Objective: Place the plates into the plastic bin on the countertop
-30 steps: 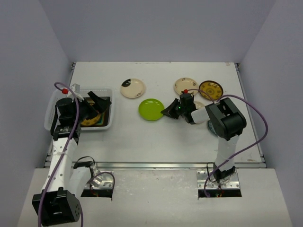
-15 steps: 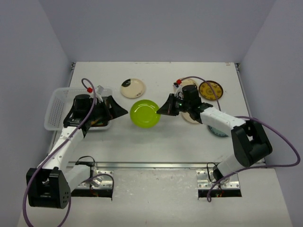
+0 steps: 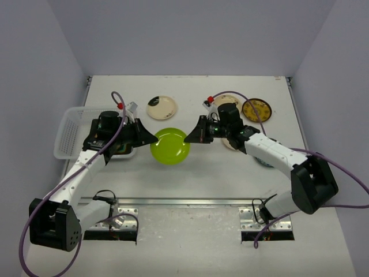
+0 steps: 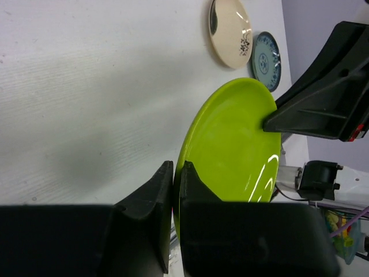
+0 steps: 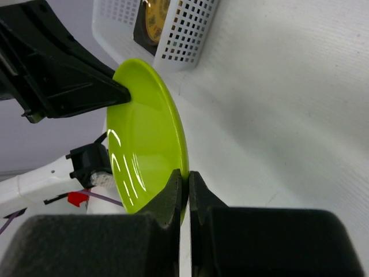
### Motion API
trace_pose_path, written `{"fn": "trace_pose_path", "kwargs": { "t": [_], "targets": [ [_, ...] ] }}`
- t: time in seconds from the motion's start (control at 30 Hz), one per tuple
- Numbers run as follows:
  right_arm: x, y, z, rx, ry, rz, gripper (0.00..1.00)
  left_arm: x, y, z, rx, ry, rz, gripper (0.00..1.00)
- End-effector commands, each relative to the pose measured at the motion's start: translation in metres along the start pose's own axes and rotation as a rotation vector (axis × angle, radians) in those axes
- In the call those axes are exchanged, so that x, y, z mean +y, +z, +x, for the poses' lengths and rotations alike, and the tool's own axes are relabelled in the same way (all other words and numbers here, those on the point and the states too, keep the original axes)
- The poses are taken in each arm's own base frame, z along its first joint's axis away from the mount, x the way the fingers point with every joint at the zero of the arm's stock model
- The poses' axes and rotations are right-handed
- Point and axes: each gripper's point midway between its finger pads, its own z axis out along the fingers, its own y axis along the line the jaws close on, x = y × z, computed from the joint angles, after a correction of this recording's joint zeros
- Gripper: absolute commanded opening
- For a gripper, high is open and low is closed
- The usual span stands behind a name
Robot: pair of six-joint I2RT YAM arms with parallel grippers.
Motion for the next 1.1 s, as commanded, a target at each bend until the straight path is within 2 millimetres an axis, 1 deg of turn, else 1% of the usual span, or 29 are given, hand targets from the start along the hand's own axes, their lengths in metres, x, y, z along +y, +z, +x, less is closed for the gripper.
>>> {"fn": "trace_pose_path", "kwargs": {
  "t": [0.0, 0.03, 0.07, 0.1, 0.13, 0.17, 0.2, 0.23, 0.27, 0.3, 0.33, 0.37, 0.4, 0.5, 0.6, 0.67, 0.73, 0.87, 1.0, 1.07],
  "targets": [
    [0.035, -0.01, -0.024, -0.065, -0.074, -0.098, 0.0, -0.02, -0.006, -0.027, -0.072, 0.074, 0.025, 0.0],
    [0.035, -0.009, -0.024, -0.063, -0.071, -0.1, 0.0, -0.021, -0.008, -0.031, -0.085, 0.079, 0.019, 0.0],
    [0.035, -0.009, -0.025, -0.062, -0.07, -0.103, 0.07, -0.02, -0.01, -0.037, -0.106, 0.074, -0.002, 0.0],
    [0.035, -0.008, -0.025, -0.062, -0.07, -0.107, 0.17, -0.019, -0.012, -0.043, -0.128, 0.064, -0.03, 0.0],
    [0.033, -0.008, -0.027, -0.067, -0.068, -0.105, 0.37, -0.01, -0.013, -0.046, -0.15, 0.057, -0.079, 0.0],
    [0.028, -0.008, -0.028, -0.075, -0.06, -0.099, 0.73, -0.002, -0.02, -0.063, -0.226, 0.009, -0.166, 0.0],
    [0.021, -0.01, -0.032, -0.079, -0.048, -0.093, 0.93, 0.017, -0.029, -0.078, -0.313, -0.035, -0.281, 0.0],
    [0.011, -0.01, -0.034, -0.078, -0.028, -0.075, 0.97, 0.031, -0.042, -0.09, -0.382, -0.083, -0.35, 0.0],
    [0.001, -0.01, -0.036, -0.075, -0.006, -0.056, 0.98, 0.044, -0.056, -0.1, -0.447, -0.133, -0.408, 0.0],
    [-0.015, -0.013, -0.038, -0.082, 0.031, -0.028, 0.99, 0.063, -0.076, -0.112, -0.538, -0.203, -0.46, 0.0],
    [-0.025, -0.016, -0.042, -0.095, 0.052, -0.011, 0.99, 0.073, -0.083, -0.114, -0.574, -0.252, -0.482, 0.0],
    [-0.035, -0.02, -0.044, -0.105, 0.078, 0.0, 0.99, 0.088, -0.094, -0.116, -0.627, -0.311, -0.519, 0.0],
    [-0.044, -0.023, -0.041, -0.106, 0.101, 0.003, 0.99, 0.105, -0.11, -0.119, -0.694, -0.37, -0.566, 0.0],
    [-0.055, -0.026, -0.032, -0.095, 0.12, -0.003, 0.99, 0.138, -0.136, -0.119, -0.825, -0.491, -0.681, 0.0],
    [-0.058, -0.024, -0.025, -0.075, 0.118, -0.038, 0.99, 0.162, -0.143, -0.115, -0.894, -0.578, -0.75, 0.0],
    [-0.059, -0.025, -0.023, -0.058, 0.135, -0.083, 0.99, 0.175, -0.138, -0.111, -0.901, -0.622, -0.774, 0.0],
    [-0.061, -0.027, -0.026, -0.054, 0.147, -0.116, 0.99, 0.187, -0.139, -0.107, -0.925, -0.658, -0.811, 0.0],
    [-0.076, -0.03, -0.026, -0.055, 0.177, -0.102, 0.99, 0.211, -0.145, -0.095, -0.95, -0.693, -0.895, 0.01],
    [-0.086, -0.027, -0.03, -0.062, 0.137, -0.056, 0.99, 0.222, -0.137, -0.089, -0.927, -0.7, -0.892, 0.13],
    [-0.091, -0.024, -0.03, -0.05, 0.146, -0.035, 0.99, 0.226, -0.135, -0.085, -0.923, -0.714, -0.907, 0.15]
  ]
}}
